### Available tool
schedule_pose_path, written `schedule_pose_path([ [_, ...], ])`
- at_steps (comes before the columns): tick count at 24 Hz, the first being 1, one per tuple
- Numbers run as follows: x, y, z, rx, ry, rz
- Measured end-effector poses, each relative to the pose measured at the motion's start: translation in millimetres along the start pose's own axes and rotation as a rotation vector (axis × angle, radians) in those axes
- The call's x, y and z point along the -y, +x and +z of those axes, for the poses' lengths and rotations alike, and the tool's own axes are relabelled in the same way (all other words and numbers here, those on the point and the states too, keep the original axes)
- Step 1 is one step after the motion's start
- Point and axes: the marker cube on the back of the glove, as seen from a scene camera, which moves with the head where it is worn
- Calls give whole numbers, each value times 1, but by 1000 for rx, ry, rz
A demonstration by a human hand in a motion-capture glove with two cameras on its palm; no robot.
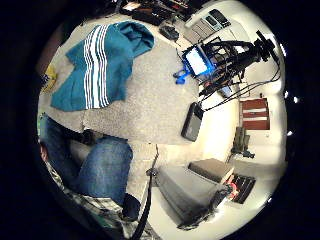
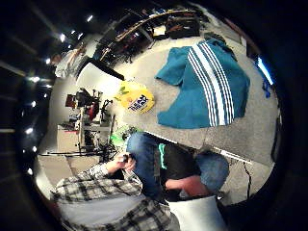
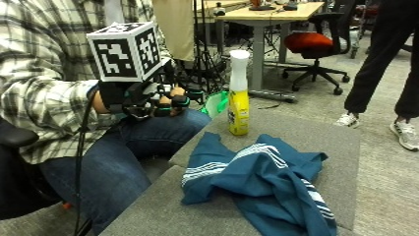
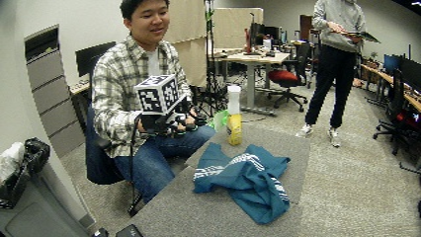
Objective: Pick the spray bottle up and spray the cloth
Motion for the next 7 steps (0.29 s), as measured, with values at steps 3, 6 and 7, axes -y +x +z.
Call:
schedule_pose_path([
  [3, -5, 3, -3, 0, -15, 11],
  [6, -11, 5, -4, -8, -29, 22],
  [7, -13, 6, -4, -9, -31, 25],
])
